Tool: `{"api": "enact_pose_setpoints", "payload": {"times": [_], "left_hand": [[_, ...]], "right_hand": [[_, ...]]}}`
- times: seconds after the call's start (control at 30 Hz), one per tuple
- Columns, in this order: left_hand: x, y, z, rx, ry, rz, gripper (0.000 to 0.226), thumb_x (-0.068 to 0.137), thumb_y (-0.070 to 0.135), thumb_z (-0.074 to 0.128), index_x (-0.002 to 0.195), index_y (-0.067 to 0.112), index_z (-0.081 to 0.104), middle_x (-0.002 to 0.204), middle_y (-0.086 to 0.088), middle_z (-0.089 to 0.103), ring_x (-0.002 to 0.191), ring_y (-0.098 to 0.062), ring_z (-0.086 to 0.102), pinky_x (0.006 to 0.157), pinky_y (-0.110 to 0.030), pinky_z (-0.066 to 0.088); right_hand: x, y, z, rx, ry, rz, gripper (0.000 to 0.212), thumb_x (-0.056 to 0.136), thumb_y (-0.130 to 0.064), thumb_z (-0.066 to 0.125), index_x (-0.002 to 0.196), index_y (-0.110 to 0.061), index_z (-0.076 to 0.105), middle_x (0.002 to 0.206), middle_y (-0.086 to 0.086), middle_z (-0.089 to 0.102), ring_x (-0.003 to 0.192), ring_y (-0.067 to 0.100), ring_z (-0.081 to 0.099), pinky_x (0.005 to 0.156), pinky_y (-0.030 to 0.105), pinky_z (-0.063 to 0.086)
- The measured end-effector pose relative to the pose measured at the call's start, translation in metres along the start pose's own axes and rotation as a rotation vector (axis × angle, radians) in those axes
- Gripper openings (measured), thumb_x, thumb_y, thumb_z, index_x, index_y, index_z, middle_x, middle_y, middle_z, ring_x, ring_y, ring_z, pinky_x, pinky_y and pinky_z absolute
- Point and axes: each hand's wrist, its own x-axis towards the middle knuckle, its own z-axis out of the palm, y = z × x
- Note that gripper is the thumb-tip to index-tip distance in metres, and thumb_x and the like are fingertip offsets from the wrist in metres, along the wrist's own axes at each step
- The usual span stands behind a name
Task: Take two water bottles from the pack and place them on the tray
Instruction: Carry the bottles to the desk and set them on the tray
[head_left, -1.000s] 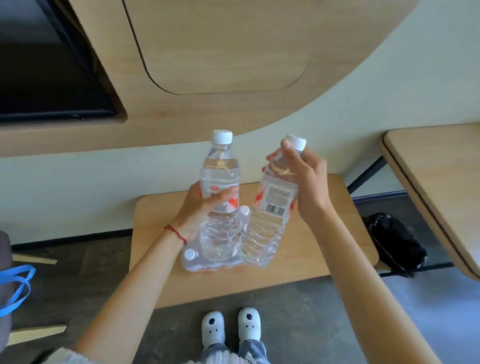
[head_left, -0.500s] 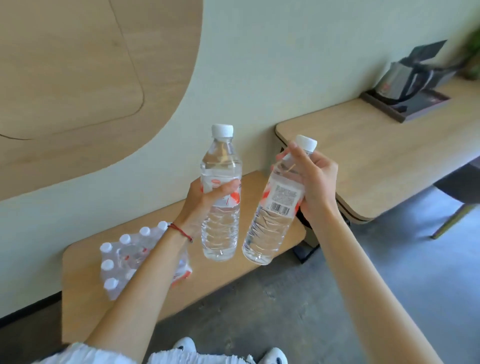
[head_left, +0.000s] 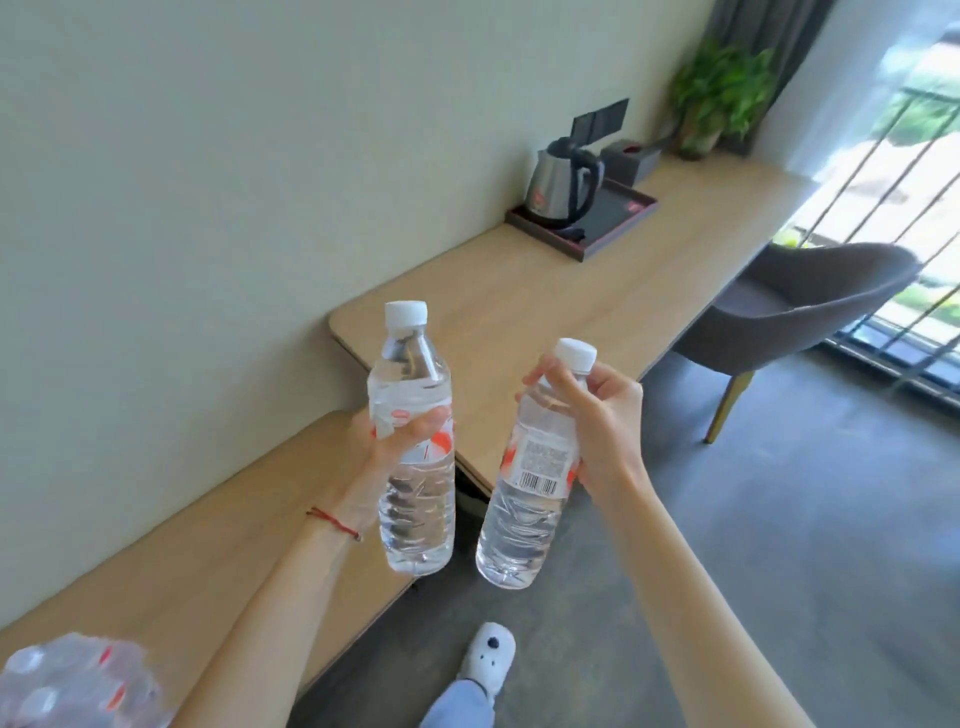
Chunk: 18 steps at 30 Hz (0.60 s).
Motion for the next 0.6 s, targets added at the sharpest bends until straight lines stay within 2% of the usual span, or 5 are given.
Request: {"api": "enact_pose_setpoints", "payload": {"times": [0.13,0.27,0.4,0.5,0.6], "left_hand": [[0.067,-0.001,0.055,0.005,-0.066,0.009,0.041,0.057,0.044,0.079,0.094,0.029,0.070,0.083,-0.001,0.073,0.081,-0.023,0.068,0.080,-0.046,0.053],[0.127,0.002,0.111,0.011,-0.092,0.004,0.044,0.049,0.051,0.082,0.087,0.030,0.071,0.088,-0.010,0.071,0.087,-0.032,0.066,0.089,-0.055,0.050],[0.186,0.003,0.163,0.079,-0.142,-0.022,0.032,0.056,0.042,0.075,0.084,0.028,0.073,0.084,-0.010,0.074,0.083,-0.031,0.068,0.088,-0.057,0.051],[0.226,-0.001,0.205,0.083,-0.140,-0.019,0.038,0.053,0.044,0.077,0.086,0.026,0.072,0.087,-0.013,0.073,0.083,-0.032,0.068,0.085,-0.055,0.052],[0.265,-0.011,0.252,0.064,-0.125,-0.013,0.052,0.046,0.054,0.082,0.087,0.024,0.072,0.086,-0.012,0.073,0.082,-0.031,0.068,0.083,-0.052,0.052]], "right_hand": [[0.061,-0.003,-0.041,0.015,0.066,-0.018,0.012,0.078,-0.021,0.074,0.067,-0.014,0.073,0.064,-0.002,0.074,0.065,0.021,0.067,0.072,0.042,0.057],[0.119,-0.015,-0.081,-0.007,0.109,-0.058,0.012,0.077,-0.023,0.074,0.067,-0.017,0.074,0.066,-0.002,0.075,0.071,0.025,0.068,0.078,0.050,0.058],[0.179,-0.025,-0.125,-0.006,0.165,-0.062,0.012,0.072,-0.027,0.074,0.064,-0.018,0.074,0.065,-0.001,0.074,0.070,0.024,0.068,0.079,0.050,0.057],[0.221,-0.028,-0.163,-0.006,0.189,-0.067,0.011,0.073,-0.025,0.074,0.065,-0.018,0.074,0.066,-0.001,0.074,0.071,0.024,0.069,0.079,0.051,0.057],[0.266,-0.024,-0.204,-0.007,0.174,-0.069,0.011,0.072,-0.027,0.074,0.065,-0.018,0.074,0.066,0.000,0.074,0.071,0.025,0.069,0.078,0.052,0.057]]}}
